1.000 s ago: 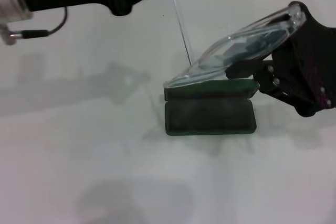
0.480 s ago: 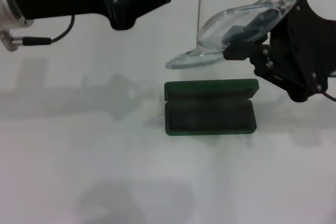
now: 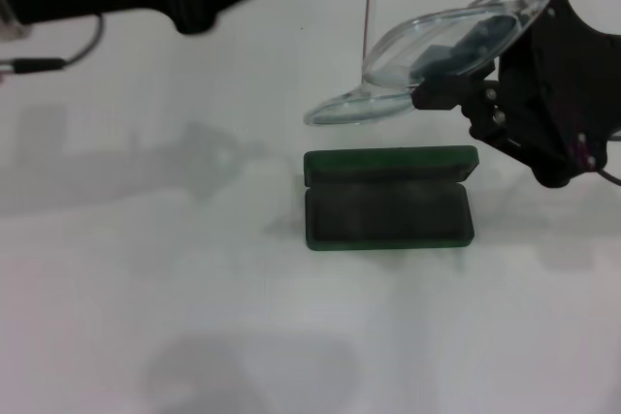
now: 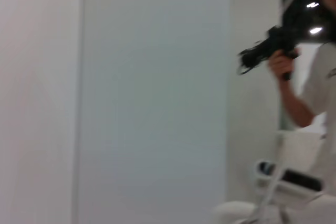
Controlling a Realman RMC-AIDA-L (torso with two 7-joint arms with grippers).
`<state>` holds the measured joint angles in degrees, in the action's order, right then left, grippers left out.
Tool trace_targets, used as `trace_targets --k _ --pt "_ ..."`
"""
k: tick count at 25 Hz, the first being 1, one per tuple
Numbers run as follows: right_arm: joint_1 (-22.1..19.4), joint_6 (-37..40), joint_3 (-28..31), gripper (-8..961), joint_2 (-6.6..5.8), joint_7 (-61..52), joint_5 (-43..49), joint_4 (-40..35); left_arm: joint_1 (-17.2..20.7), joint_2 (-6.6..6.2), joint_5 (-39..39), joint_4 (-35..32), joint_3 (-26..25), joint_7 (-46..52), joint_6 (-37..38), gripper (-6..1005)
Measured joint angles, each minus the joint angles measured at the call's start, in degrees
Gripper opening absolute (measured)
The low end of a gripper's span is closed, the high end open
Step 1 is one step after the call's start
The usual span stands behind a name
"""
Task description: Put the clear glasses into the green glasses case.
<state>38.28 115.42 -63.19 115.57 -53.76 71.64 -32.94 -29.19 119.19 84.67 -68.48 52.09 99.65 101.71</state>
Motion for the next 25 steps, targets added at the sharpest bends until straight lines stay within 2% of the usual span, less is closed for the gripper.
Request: trace_targets --k 3,5,8,19,25 --pt "-0.08 0.26 0.0 55 0.01 0.11 -0.52 -0.24 -0.05 -0.04 0.61 -0.03 -0.95 -0.13 -0.18 34" --pt "0.1 0.24 0.0 55 -0.01 0.14 -0.54 -0.22 -0.04 -0.09 1.9 0.13 -4.78 -0.28 -0.36 34" --pt "0.67 -0.24 -0.01 55 -0.04 0.39 -0.54 0.0 -0.06 0.06 1.68 0.32 -4.85 -0.4 -0.37 34" --pt "1.45 -0.64 -0.05 56 -0.04 0.77 -0.54 0.35 -1.15 0.42 -1.67 0.39 1.45 -0.2 -2.39 34" --pt "1.19 -0.63 -0.25 55 0.04 0.77 -0.55 0.35 -1.43 0.44 -1.73 0.5 2.28 -0.22 -3.32 34"
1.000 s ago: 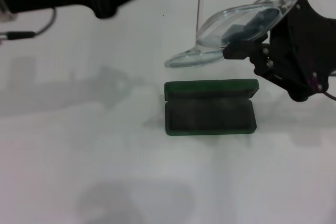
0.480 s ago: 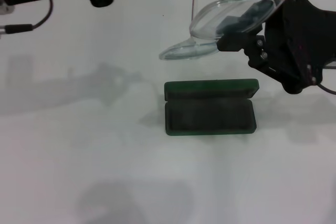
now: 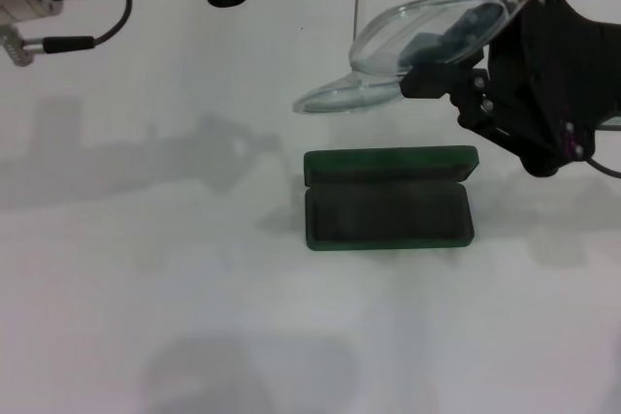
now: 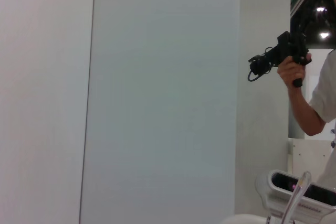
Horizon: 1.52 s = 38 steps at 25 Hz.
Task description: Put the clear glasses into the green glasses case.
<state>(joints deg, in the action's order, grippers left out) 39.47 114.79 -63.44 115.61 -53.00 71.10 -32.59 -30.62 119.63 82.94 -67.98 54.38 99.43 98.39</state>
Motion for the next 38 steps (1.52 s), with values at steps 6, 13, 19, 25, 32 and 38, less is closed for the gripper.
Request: trace_targets --k 6,13,19,25,32,38 --pt "-0.38 0.07 0.18 55 0.05 0.0 0.0 -0.02 0.29 0.07 -2.57 -0.03 2.48 0.08 -0.05 34" --pt "-0.57 0.33 0.05 56 0.15 0.0 0.0 0.03 0.56 0.07 -4.53 -0.35 3.94 0.21 -0.04 34" --pt "-0.64 0.5 0.23 55 0.09 0.0 -0.1 0.52 0.67 0.07 -4.68 -0.39 5.03 0.61 0.49 34" --pt "-0.63 0.45 0.25 56 -0.03 0.0 -0.53 0.62 1.1 -0.04 -4.38 -0.38 4.86 0.32 -0.35 34" --pt "-0.62 0.48 0.25 55 -0.13 0.01 -0.7 0.63 1.21 -0.03 -2.57 0.02 3.02 -0.09 -2.33 34" --pt "-0.62 0.26 0.25 55 -0.07 0.65 -0.7 0.6 0.55 0.07 -4.12 0.13 6.62 -0.12 -2.84 34"
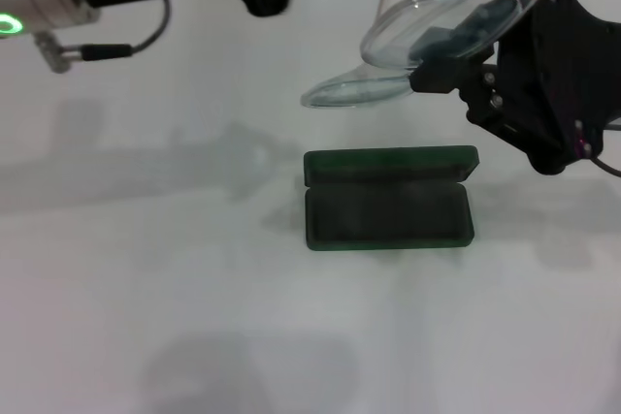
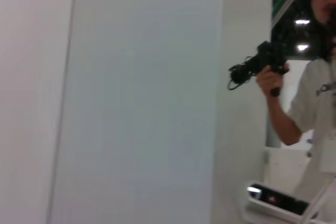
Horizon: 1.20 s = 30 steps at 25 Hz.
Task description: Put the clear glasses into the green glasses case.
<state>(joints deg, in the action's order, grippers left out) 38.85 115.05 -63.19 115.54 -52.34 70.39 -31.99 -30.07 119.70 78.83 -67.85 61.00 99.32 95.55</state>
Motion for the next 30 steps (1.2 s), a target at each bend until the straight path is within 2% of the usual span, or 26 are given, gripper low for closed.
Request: trace_targets --k 7,30 --pt "-0.01 -0.18 0.0 56 0.03 0.03 0.0 0.0 -0.67 0.0 -3.33 -0.05 5.74 -0.47 -0.11 34" --pt "-0.62 -0.15 0.1 55 -0.06 0.99 -0.15 0.72 0.17 -0.06 -4.73 -0.44 8.44 0.42 0.58 35"
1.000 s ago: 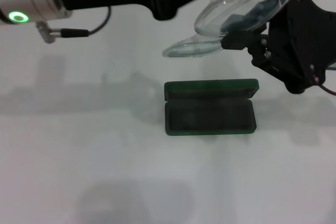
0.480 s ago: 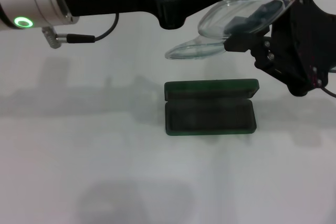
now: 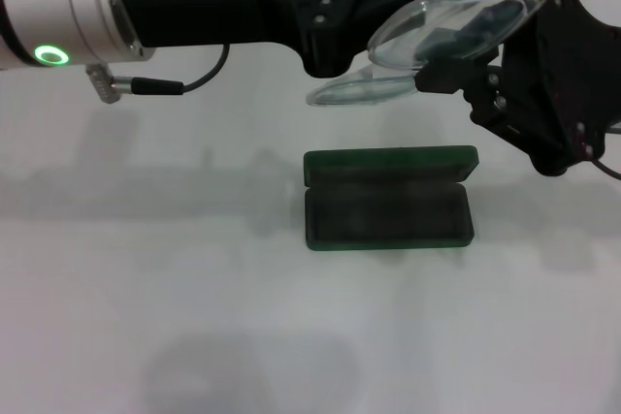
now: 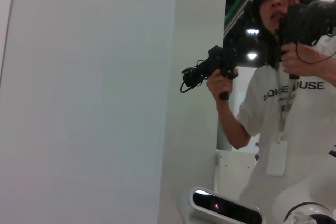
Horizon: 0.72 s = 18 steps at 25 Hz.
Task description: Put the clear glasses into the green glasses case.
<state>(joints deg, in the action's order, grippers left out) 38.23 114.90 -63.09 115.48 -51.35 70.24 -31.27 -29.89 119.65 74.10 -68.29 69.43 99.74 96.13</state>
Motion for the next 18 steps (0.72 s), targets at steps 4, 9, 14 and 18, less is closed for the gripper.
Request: trace_targets --k 4,9,14,18 --pt "0.0 -0.22 0.02 55 0.0 0.15 0.0 0.0 0.01 -0.02 -0.02 -0.07 0.09 0.02 0.0 35" --pt "0.0 -0.29 0.51 55 -0.06 0.35 0.0 0.05 0.01 -0.03 -0.05 -0.1 0.08 -0.03 -0.01 35" --pt "0.0 -0.33 0.6 55 -0.09 0.38 -0.04 0.07 0.01 -0.03 -0.05 -0.01 -0.25 -0.26 0.03 35" --pt "0.01 -0.21 0.61 55 -0.09 0.38 -0.06 0.07 0.01 -0.03 -0.05 -0.04 -0.37 -0.39 0.04 35"
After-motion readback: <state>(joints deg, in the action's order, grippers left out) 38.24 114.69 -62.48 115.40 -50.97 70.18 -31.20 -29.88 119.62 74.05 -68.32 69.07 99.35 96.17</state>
